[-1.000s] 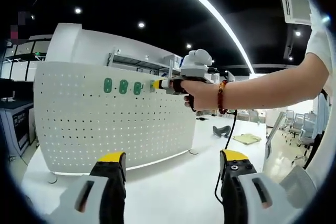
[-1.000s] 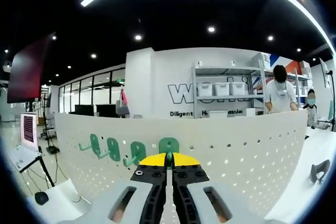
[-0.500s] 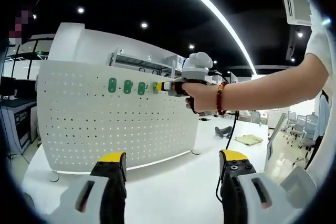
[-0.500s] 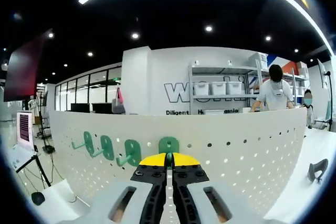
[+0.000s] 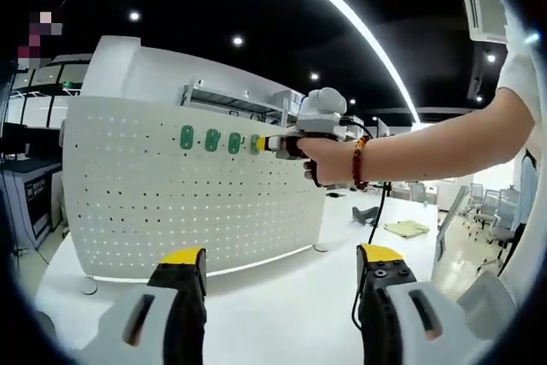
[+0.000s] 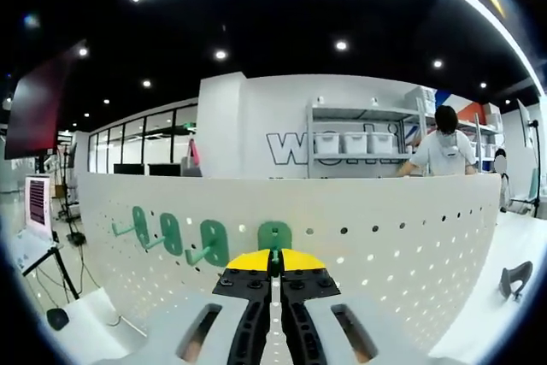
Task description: Insert the hook assembly into the mounting plate slot until the hook locks in place.
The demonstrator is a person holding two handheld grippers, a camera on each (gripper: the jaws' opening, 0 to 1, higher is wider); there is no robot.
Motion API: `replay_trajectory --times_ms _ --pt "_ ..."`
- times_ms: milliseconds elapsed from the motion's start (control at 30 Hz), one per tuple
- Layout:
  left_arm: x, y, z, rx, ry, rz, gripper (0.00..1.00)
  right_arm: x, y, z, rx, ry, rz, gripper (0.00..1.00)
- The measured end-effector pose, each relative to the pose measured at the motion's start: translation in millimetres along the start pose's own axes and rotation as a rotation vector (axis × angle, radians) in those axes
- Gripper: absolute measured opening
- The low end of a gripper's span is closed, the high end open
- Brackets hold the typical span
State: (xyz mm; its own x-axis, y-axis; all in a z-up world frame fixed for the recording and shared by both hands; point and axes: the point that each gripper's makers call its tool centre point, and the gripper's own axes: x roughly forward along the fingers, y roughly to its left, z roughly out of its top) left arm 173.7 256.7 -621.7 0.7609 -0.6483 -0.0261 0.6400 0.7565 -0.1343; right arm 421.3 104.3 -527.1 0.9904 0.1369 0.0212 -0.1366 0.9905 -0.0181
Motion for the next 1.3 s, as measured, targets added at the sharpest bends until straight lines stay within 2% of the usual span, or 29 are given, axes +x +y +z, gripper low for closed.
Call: replay_trajectory --times_ms 100,167,200,300,400,500,667,800,900,967,1300 --pt "-0.3 0.3 -0.2 0.001 0.0 0.001 0.73 -0.3 0.7 0.3 -0.018 -0.005 -0.001 0.0" --pt "-0.3 -0.3 -0.3 0.002 0.001 -0.001 0.73 -0.8 0.6 1.1 -0.102 0.008 -0.011 0.0" --pt "-0.3 -0.5 -0.1 0.002 -0.001 -0.002 0.73 -0.4 2.0 0.9 -0.105 0.01 -0.013 0.0" --pt "-0.7 -0.2 -0.9 0.0 0.003 0.0 0.73 1.5 -0.3 0.8 -0.041 0.014 -0.01 0.0" --pt "-1.6 1.2 -1.1 -0.002 0.003 0.003 0.73 1.3 0.9 1.5 -0.057 0.018 -0.012 0.0" --pt "-1.7 1.8 -1.1 -0.008 0.003 0.004 0.73 1.6 0.1 0.6 -0.025 0.014 -0.011 0.0" --pt "-0.3 0.2 -0.7 -0.008 0.001 -0.002 0.73 2.2 0.7 -0.1 -0.023 0.019 -0.025 0.0" --pt "-0.3 0.1 -1.4 -0.006 0.005 -0.004 0.73 1.2 1.9 -0.1 -0.076 0.028 -0.044 0.0" --pt "-1.3 2.0 -1.9 -0.008 0.007 0.0 0.72 0.6 0.8 0.4 -0.067 0.029 -0.05 0.0" --pt "-1.5 2.5 -1.7 -0.009 0.006 0.0 0.72 -1.1 0.2 4.6 -0.074 0.006 -0.061 0.0" --pt "-0.7 1.7 -4.2 -0.017 0.011 -0.004 0.71 -0.4 0.5 3.1 -0.073 0.021 -0.064 0.0"
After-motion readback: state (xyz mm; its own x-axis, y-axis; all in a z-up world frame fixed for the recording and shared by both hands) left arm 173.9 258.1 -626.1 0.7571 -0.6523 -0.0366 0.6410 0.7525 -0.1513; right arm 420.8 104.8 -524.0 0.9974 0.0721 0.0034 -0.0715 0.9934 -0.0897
